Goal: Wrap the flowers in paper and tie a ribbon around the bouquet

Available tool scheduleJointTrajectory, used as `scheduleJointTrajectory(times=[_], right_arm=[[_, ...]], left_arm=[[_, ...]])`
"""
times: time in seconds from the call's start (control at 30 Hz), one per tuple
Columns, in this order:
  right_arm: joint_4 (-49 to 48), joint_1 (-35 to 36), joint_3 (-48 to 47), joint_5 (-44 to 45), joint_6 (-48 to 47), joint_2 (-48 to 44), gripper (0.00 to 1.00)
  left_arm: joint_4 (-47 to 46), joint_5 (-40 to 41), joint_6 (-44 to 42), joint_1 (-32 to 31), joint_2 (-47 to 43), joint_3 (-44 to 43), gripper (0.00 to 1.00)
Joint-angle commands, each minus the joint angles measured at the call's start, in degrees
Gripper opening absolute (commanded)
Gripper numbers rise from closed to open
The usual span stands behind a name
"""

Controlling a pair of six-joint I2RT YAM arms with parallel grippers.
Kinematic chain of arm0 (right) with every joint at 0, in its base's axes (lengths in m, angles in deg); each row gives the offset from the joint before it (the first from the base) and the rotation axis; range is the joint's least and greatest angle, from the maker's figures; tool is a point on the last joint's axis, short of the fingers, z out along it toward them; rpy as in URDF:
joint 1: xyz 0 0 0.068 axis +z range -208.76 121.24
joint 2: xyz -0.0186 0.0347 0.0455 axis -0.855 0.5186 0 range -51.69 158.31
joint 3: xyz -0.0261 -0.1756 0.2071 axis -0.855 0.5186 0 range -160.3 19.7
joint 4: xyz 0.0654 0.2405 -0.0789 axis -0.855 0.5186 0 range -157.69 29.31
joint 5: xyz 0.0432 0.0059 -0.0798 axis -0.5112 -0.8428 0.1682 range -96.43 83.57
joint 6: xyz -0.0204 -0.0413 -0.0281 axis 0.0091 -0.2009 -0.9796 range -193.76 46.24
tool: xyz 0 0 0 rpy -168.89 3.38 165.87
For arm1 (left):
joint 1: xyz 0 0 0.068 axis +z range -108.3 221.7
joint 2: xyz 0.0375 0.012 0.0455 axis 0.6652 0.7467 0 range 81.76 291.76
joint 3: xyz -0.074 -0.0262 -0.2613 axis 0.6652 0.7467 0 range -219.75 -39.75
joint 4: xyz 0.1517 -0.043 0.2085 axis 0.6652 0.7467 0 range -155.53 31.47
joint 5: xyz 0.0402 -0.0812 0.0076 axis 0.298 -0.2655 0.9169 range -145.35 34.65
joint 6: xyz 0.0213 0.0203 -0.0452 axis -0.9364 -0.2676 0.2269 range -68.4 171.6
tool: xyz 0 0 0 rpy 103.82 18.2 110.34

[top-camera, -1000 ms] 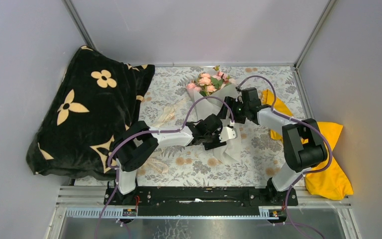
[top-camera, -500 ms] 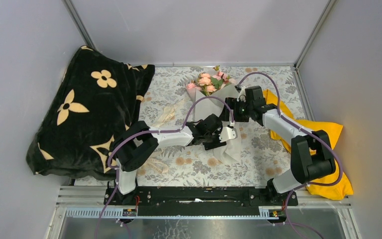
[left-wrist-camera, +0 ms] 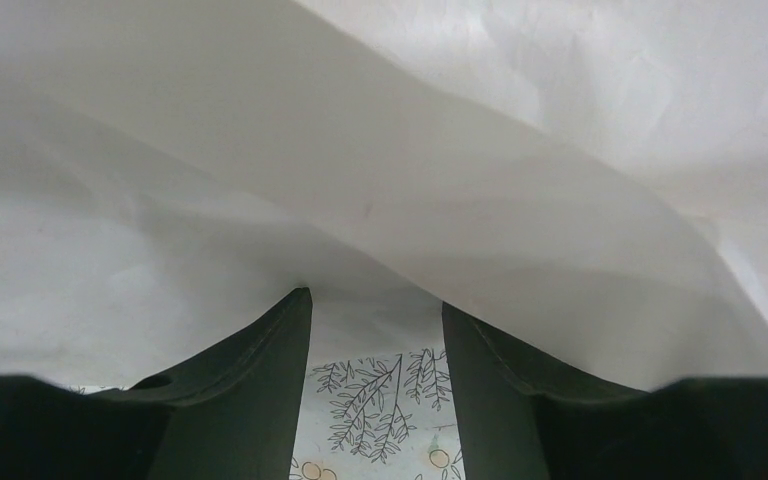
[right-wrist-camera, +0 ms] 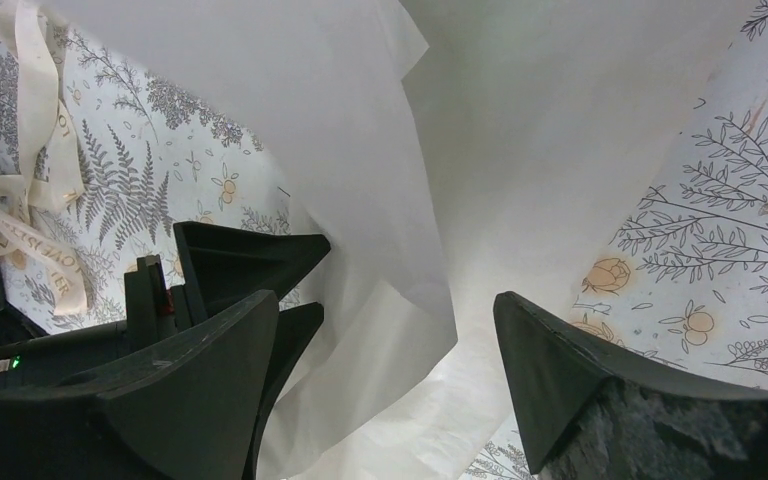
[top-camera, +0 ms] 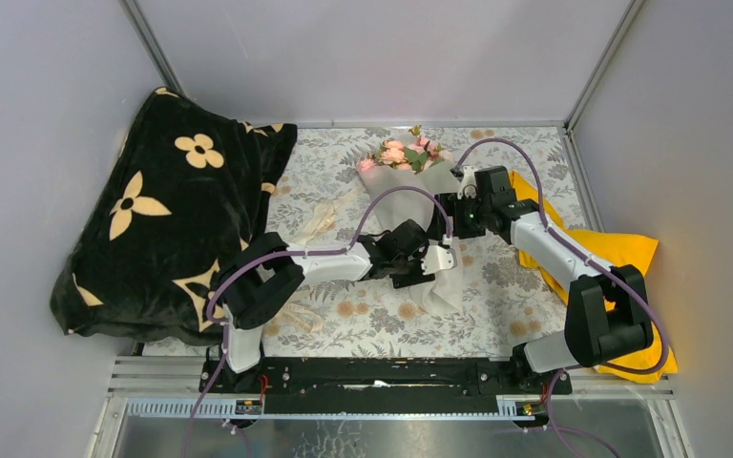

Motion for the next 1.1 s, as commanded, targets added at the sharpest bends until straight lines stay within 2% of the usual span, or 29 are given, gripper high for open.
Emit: scheduleJointTrajectory(times=[0.0,0.07,0.13,0.2,0.33,0.43,0.57,0.7,0.87,0.97,1.07], right_arm=[[1.5,-0.2,-1.4,0.7,-0.9,-0.7,0.86],[-1.8,-0.3,-1.1,0.4,0.8,0.5,0.82],[-5.0,-0.3,-1.9,1.2,2.3,2.3,0.74],[-8.2,-0.3,-2.5,1.5,4.1,4.6,0.63],[-11.7,-0.7,-1.4,2.0,7.2,6.7,0.32],[-15.1,-1.9,1.6,1.3,10.3,6.2,0.20],[-18.9,-2.2,3.5,-1.2,12.7,6.4,0.14],[-20.4,-2.2,3.4,-2.7,14.1,7.9,0.06],[-21.4,-2.9,2.6,-4.0,15.0,9.8,0.01],[-22.0,-3.1,1.9,-5.1,15.6,11.5,0.00],[-22.8,-3.1,1.5,-6.7,16.3,12.9,0.00]], left_arm=[[-0.8,0.7,-0.4,0.0,1.5,-0.6,0.59],[-0.7,0.8,-0.7,0.0,1.6,-0.6,0.59],[-0.6,1.0,-1.0,0.0,1.6,-0.6,0.59],[-0.4,1.1,-1.0,0.0,1.7,-0.9,0.59],[0.5,1.5,-0.6,-0.1,0.6,-1.5,0.60],[3.6,2.1,0.5,0.0,-0.9,-3.5,0.65],[15.3,1.8,1.7,-0.8,-3.5,-11.0,0.70],[28.6,1.3,0.1,-3.7,-5.4,-18.3,0.70],[42.3,-3.4,-0.4,-8.8,-6.2,-26.4,0.67],[45.6,-6.2,-0.4,-13.5,-4.8,-31.5,0.66],[44.8,-6.7,-0.6,-17.3,-2.1,-36.1,0.63]])
